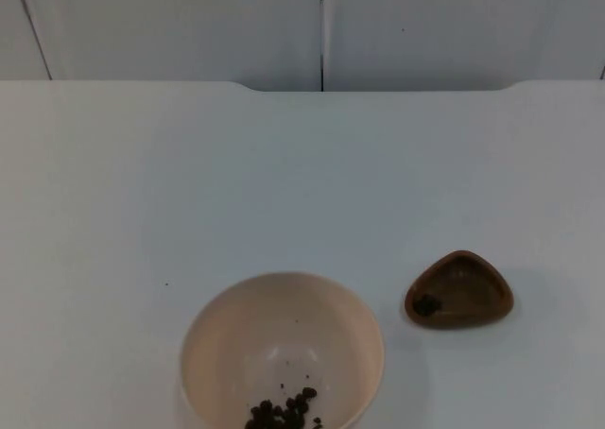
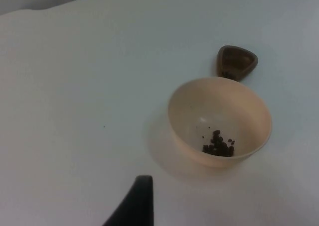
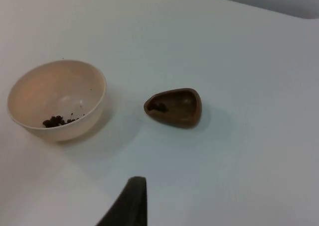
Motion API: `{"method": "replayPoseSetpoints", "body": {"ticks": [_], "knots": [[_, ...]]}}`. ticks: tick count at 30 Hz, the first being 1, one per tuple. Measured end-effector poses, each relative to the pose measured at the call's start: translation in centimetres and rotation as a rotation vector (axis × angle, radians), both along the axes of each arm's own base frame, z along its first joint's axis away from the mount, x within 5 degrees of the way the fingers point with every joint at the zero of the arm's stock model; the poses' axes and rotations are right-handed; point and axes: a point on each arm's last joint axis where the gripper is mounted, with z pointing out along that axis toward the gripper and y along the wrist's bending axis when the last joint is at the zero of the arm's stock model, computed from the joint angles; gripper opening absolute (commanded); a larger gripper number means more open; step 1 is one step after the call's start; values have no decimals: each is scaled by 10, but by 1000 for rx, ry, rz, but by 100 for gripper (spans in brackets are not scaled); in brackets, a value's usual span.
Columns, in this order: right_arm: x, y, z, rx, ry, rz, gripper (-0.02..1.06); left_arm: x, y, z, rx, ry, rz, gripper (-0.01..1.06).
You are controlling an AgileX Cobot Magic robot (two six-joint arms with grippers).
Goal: Pick up the bowl with the left hand and pour the coffee beans from the cup into the bowl with the right hand.
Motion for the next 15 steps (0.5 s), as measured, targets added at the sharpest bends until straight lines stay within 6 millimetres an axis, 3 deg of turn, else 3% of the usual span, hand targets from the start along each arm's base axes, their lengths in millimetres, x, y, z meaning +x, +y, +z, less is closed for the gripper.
{"method": "replayPoseSetpoints", "body": {"ticks": [15], "knots": [[0,0,0,5,3,-3,105,0,0,0,1,-1,-1,105]]}}
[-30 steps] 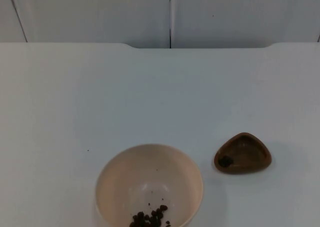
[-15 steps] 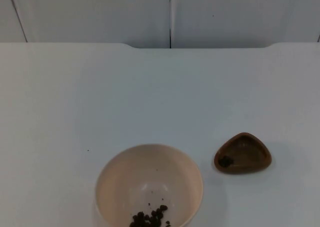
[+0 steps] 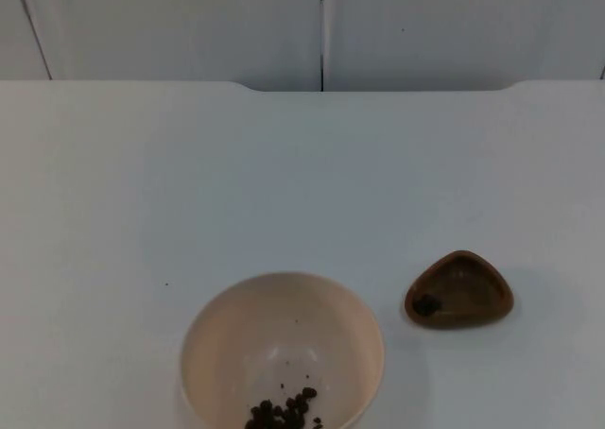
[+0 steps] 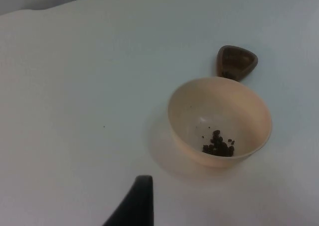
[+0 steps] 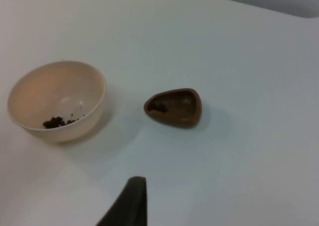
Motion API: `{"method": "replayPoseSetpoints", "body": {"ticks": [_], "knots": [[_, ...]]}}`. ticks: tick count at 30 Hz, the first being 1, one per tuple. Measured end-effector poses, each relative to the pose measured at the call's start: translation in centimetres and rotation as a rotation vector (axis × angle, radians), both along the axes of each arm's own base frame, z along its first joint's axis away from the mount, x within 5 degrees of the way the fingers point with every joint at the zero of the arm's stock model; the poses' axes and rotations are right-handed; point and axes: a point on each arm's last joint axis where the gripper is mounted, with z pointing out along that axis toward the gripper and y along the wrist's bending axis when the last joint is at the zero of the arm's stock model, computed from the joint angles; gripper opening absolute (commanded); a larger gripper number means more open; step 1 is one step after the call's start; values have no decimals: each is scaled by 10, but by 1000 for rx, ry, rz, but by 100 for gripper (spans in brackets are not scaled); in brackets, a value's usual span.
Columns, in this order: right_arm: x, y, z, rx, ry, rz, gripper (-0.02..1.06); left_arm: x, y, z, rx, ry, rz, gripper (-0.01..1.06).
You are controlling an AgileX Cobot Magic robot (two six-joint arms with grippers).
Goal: Pick up the bowl with the left hand and pour the coffee beans from the cup into the bowl with the right hand.
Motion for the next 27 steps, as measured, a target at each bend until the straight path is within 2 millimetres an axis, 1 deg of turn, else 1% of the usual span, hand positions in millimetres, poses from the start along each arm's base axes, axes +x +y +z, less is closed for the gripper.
{"method": "replayPoseSetpoints", "body": {"ticks": [17,22,27], "knots": [[0,0,0,0,0,0,105,0,0,0,0,0,0,105],[0,0,0,0,0,-51,105,0,0,0,0,0,0,105],[0,1,0,0,0,-159,105,0,0,0,0,0,0,105]]}}
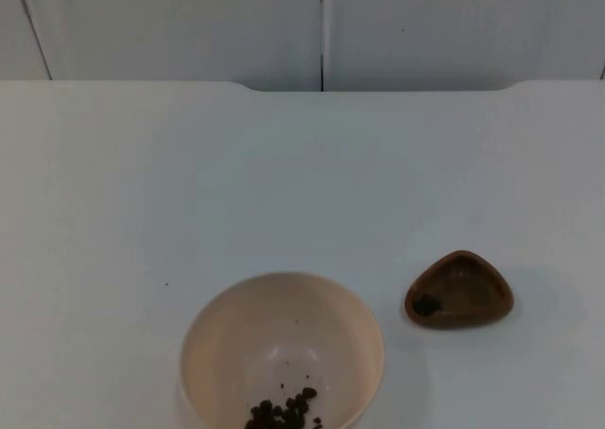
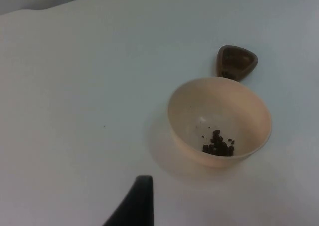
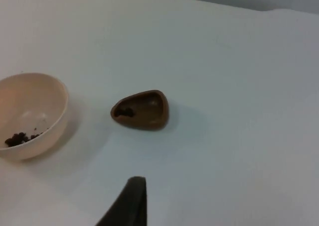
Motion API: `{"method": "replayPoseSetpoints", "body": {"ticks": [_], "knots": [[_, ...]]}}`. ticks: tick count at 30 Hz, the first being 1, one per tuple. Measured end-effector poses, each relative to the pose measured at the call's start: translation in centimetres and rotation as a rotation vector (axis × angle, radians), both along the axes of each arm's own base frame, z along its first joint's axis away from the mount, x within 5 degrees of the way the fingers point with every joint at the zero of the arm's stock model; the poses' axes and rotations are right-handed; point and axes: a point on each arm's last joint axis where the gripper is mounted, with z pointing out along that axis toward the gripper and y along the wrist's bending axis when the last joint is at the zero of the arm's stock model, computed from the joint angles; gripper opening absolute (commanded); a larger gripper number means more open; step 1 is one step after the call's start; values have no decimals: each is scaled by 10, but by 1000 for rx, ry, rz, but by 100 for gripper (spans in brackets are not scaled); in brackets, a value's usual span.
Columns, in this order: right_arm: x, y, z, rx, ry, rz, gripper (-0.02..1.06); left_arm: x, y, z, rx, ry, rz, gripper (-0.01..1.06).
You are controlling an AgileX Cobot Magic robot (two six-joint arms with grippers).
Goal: Pick up the bowl with the left hand and pour the coffee beans from the cup into the bowl with the right hand.
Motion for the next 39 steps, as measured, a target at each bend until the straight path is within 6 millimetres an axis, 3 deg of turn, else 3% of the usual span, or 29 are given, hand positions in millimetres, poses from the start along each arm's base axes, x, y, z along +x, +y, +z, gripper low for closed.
{"method": "replayPoseSetpoints", "body": {"ticks": [22,39], "knots": [[0,2,0,6,1,-258,105,0,0,0,0,0,0,105],[0,3,0,6,1,-275,105,0,0,0,0,0,0,105]]}}
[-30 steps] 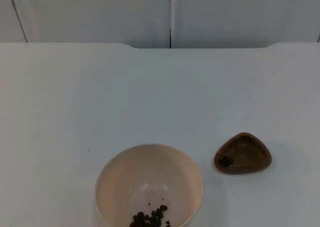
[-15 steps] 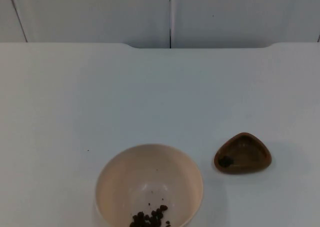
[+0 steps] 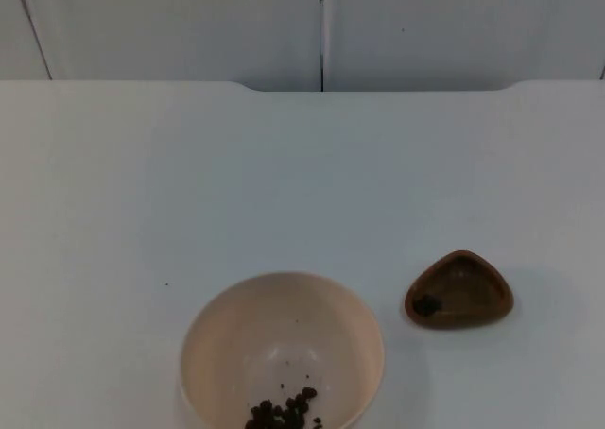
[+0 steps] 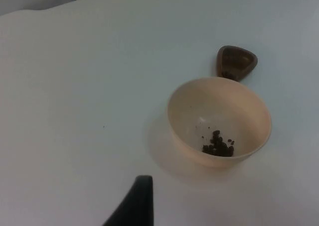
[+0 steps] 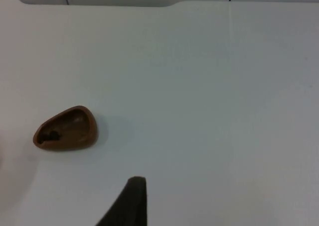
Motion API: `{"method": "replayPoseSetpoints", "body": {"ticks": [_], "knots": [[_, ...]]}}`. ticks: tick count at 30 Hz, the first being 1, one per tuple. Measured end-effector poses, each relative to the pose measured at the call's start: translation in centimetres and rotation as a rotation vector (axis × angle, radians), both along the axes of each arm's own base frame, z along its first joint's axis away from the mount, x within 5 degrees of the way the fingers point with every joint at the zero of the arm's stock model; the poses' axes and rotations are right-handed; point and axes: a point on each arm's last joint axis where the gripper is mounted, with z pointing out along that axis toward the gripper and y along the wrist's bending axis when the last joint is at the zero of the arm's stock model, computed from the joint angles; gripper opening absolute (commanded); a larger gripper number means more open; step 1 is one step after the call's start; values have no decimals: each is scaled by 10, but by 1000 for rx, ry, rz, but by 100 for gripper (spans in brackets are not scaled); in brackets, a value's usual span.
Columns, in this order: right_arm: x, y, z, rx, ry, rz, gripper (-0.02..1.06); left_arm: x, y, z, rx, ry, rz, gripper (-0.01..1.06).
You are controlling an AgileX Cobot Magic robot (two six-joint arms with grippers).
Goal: Pick up the bowl with the left hand and pour the coffee beans from the cup into the bowl with the right hand.
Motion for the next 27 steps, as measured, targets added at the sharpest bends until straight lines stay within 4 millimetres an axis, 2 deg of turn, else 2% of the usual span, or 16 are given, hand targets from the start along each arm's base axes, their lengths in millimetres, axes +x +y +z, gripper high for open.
{"method": "replayPoseSetpoints", "body": {"ticks": [27], "knots": [[0,0,0,0,0,0,105,-1,-1,0,0,0,318,105]]}}
